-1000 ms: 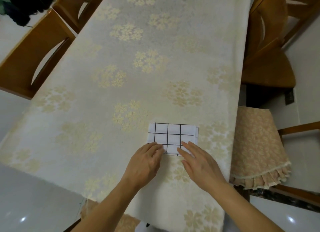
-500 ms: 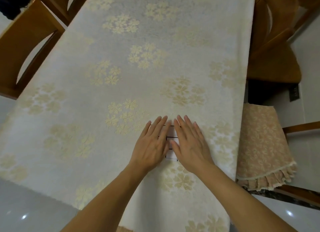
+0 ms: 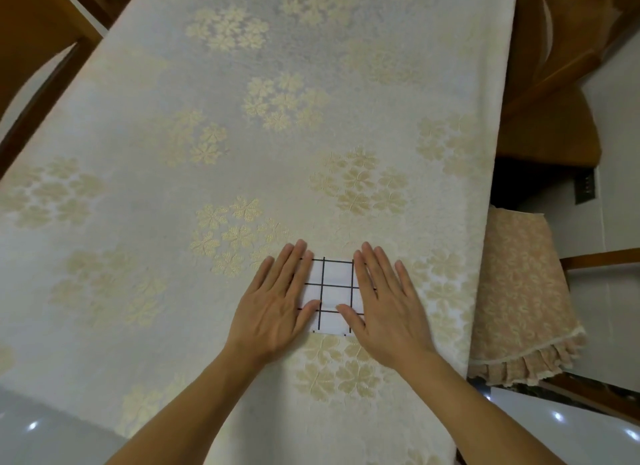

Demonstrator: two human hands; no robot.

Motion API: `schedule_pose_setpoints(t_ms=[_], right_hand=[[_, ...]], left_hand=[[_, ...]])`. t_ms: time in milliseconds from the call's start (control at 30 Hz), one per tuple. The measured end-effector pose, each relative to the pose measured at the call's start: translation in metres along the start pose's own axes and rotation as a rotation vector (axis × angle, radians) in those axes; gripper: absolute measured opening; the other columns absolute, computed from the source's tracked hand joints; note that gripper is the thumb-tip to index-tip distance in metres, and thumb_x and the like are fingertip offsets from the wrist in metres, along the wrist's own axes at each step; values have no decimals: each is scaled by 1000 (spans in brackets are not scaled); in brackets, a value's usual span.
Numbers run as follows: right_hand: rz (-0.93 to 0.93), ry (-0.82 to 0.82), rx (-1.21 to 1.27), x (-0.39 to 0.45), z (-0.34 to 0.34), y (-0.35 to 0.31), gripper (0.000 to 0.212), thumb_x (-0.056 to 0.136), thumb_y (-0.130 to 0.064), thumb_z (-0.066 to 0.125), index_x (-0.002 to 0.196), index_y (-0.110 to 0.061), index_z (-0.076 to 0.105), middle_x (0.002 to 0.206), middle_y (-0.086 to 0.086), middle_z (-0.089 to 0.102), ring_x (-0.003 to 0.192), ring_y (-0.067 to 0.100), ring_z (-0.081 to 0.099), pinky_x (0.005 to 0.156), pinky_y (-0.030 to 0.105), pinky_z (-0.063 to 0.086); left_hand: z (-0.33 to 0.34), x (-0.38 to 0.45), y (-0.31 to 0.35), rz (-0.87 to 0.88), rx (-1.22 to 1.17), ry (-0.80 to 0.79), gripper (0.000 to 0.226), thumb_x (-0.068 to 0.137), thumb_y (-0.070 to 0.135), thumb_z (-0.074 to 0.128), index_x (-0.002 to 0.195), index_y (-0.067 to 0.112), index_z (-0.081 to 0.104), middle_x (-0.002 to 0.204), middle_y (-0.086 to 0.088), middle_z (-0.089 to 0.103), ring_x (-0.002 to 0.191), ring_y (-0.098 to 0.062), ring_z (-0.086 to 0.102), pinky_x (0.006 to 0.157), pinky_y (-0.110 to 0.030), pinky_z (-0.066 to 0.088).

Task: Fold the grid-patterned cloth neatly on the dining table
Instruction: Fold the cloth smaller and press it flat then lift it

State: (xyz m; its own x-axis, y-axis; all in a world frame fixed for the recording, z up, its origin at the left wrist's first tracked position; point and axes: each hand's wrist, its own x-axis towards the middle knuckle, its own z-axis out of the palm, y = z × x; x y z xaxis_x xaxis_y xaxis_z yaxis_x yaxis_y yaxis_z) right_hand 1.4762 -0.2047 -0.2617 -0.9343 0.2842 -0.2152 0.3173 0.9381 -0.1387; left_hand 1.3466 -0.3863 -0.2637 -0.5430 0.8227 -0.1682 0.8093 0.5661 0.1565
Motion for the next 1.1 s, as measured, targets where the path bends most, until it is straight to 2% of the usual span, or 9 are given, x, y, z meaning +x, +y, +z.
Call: schedule_pose_setpoints(t_ms=[333, 600, 667, 733, 800, 867, 933, 1000, 1100], right_hand=[[96, -18, -4, -13, -6, 16, 84, 98, -67, 10, 156, -8, -6, 166, 7, -12, 153, 21, -10, 123, 51, 12], [56, -3, 29, -12, 4, 0, 81, 99, -65, 10, 157, -9, 1, 166, 7, -5, 153, 22, -5, 123, 51, 13], [48, 2, 37, -18, 2, 6, 81, 100, -64, 13, 157, -10, -2, 166, 6, -8, 153, 21, -7, 123, 49, 10], [101, 49, 92, -24, -6, 10, 77, 101, -59, 23, 158, -11, 4, 167, 7, 1, 153, 23, 0, 123, 47, 11], [222, 163, 190, -28, -18, 12, 64, 100, -46, 43, 152, -11, 31, 155, 10, 37, 143, 28, 34, 114, 45, 32], [355, 280, 280, -30, -31, 10, 40, 97, -37, 55, 129, -13, 56, 117, 5, 62, 106, 27, 60, 90, 43, 47], [511, 231, 422, -28, -42, 5, 25, 94, -35, 60, 109, -15, 60, 98, 1, 63, 87, 23, 61, 75, 37, 49], [663, 134, 530, -24, -47, -3, 21, 93, -37, 61, 101, -18, 58, 95, -2, 62, 79, 17, 57, 65, 31, 45], [763, 92, 556, -18, -50, -14, 19, 92, -38, 63, 97, -21, 57, 92, -5, 63, 76, 13, 55, 62, 29, 46]], left_hand=[[-6, -12, -2, -127, -31, 17, 73, 102, 55, 17, 158, 11, 1, 167, -5, -2, 154, -18, -3, 123, -47, 10], [6, -5, 26, -85, -42, -15, 72, 103, 56, 15, 158, 13, -2, 167, -4, -5, 153, -18, -6, 124, -45, 10], [2, -9, 24, -77, -107, 21, 71, 103, 55, 17, 158, 15, -1, 167, -3, -5, 153, -17, -6, 124, -43, 9], [-8, -15, 23, -188, -260, 107, 67, 103, 49, 29, 158, 16, 11, 167, -5, 8, 153, -18, 6, 123, -40, 15], [-20, -21, 21, -394, -366, 255, 54, 102, 38, 43, 148, 11, 39, 153, -13, 40, 140, -28, 37, 111, -39, 35], [-30, -25, 19, -616, -443, 344, 34, 101, 30, 50, 127, 9, 57, 125, -13, 59, 111, -31, 55, 91, -39, 46], [-36, -25, 20, -768, -564, 299, 24, 99, 28, 52, 115, 11, 60, 108, -9, 62, 95, -26, 58, 80, -38, 50], [-41, -24, 25, -816, -615, 272, 18, 98, 26, 54, 108, 12, 62, 99, -5, 61, 86, -21, 57, 72, -32, 45], [-45, -21, 33, -857, -636, 255, 17, 97, 27, 57, 104, 13, 62, 95, -1, 58, 80, -15, 54, 68, -26, 37]])
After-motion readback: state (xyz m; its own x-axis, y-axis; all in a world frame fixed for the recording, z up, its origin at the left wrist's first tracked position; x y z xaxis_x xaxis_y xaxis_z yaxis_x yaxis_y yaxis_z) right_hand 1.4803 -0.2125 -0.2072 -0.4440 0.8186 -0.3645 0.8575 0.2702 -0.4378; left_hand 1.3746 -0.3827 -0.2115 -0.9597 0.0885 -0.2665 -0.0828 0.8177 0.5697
